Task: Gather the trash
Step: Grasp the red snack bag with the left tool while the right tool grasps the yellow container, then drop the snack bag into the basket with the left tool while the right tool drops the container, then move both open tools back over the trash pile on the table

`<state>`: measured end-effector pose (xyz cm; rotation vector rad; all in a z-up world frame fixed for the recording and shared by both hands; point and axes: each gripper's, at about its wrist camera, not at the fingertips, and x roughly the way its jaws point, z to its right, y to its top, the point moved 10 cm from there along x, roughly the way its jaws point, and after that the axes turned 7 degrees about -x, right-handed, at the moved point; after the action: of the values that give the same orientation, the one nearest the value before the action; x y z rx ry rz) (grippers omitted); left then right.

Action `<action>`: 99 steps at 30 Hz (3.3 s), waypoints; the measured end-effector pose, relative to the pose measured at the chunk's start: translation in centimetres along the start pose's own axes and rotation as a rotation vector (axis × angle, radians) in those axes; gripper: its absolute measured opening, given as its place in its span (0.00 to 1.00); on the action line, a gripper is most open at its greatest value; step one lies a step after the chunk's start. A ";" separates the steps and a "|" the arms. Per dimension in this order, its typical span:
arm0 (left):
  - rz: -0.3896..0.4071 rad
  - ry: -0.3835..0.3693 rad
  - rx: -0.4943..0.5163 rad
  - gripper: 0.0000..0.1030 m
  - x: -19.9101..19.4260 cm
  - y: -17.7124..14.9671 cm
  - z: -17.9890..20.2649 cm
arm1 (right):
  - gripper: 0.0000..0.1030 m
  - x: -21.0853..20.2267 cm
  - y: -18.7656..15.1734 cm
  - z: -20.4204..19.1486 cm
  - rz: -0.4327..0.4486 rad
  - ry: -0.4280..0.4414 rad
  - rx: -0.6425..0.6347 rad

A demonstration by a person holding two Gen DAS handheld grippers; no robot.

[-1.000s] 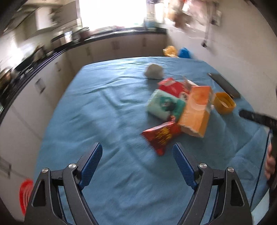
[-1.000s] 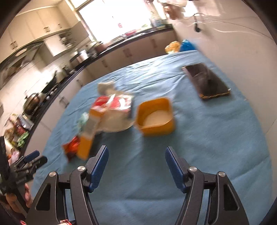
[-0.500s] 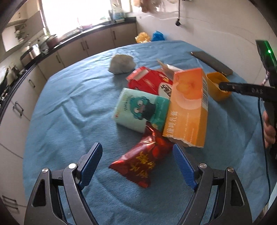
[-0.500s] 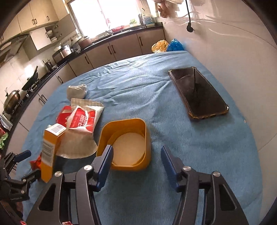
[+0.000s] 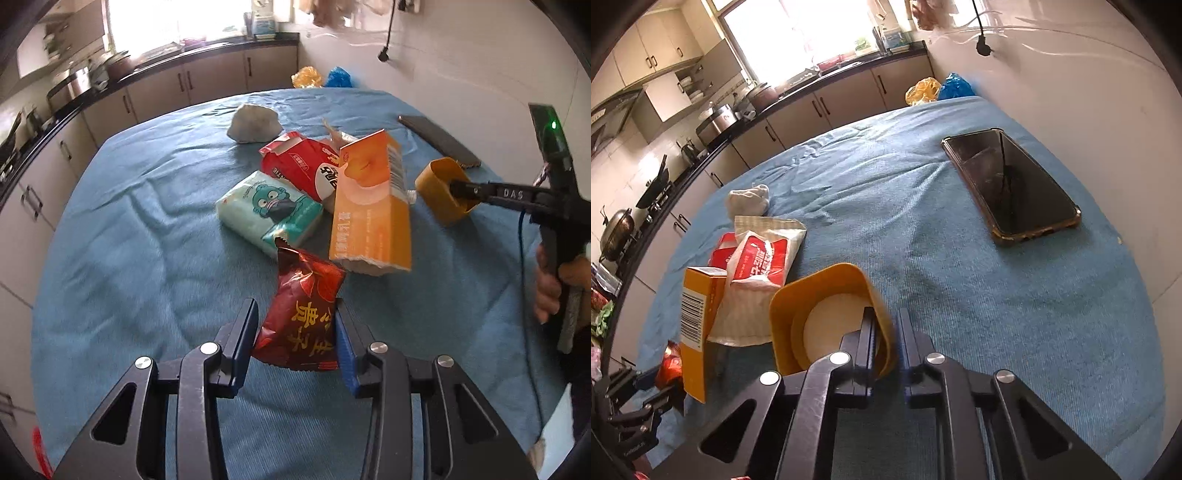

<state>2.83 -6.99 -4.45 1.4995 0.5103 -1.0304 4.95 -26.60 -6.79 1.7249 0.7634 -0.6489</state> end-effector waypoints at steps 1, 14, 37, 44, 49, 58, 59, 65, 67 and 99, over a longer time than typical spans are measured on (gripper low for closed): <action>0.007 0.006 -0.012 0.38 -0.6 -0.4 -0.1 | 0.10 -0.2 -0.1 -0.1 0.004 0.000 0.000; 0.114 0.107 -0.151 0.38 -9.8 -5.1 -3.4 | 0.10 -5.7 -3.0 -2.5 0.061 0.070 0.000; 0.182 0.446 -0.542 0.38 -19.5 -16.9 -21.5 | 0.10 -7.6 -9.5 -24.1 -0.007 0.361 -0.300; 0.164 0.553 -0.623 0.38 -20.2 -20.2 -27.0 | 0.10 -6.2 -11.6 -30.7 -0.059 0.421 -0.381; 0.144 0.578 -0.662 0.38 -20.0 -22.0 -29.8 | 0.10 -5.2 -12.6 -35.4 -0.090 0.457 -0.432; 0.127 0.558 -0.743 0.38 -19.4 -24.6 -33.9 | 0.10 -3.9 -14.6 -44.6 -0.126 0.521 -0.541; 0.128 0.554 -0.754 0.38 -19.4 -24.8 -34.3 | 0.10 -3.7 -14.8 -45.5 -0.129 0.527 -0.554; 0.129 0.508 -0.812 0.38 -19.0 -25.7 -36.6 | 0.10 -2.1 -16.4 -51.1 -0.166 0.558 -0.612; 0.125 0.504 -0.814 0.38 -18.8 -25.8 -37.1 | 0.10 -1.5 -16.8 -53.0 -0.178 0.562 -0.633; 0.163 0.559 -0.775 0.63 -21.0 -25.2 -35.7 | 0.33 1.8 -18.2 -54.4 -0.230 0.548 -0.604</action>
<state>-16.97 37.27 -4.05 1.0704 1.0233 -0.1994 -5.19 29.91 -5.01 1.2560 1.3920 -0.0518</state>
